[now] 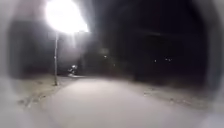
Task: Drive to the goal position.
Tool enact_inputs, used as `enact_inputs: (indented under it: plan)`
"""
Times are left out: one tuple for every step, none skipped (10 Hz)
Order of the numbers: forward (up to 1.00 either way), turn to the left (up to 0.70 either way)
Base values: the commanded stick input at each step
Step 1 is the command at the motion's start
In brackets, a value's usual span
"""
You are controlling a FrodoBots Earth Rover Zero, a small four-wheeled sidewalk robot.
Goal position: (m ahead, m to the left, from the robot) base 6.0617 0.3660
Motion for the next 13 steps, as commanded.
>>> enact_inputs:
  plan:
    - [1.0,0.26]
    - [1.0,0.36]
    - [1.0,0.21]
    - [1.0,0.0]
    - [1.0,0.0]
    - [1.0,0.0]
    - [1.0,0.0]
    - [1.0,0.0]
    - [1.0,0.0]
    - [1.0,0.0]
    - [1.0,0.0]
    - [1.0,0.0]
    - [1.0,0.0]
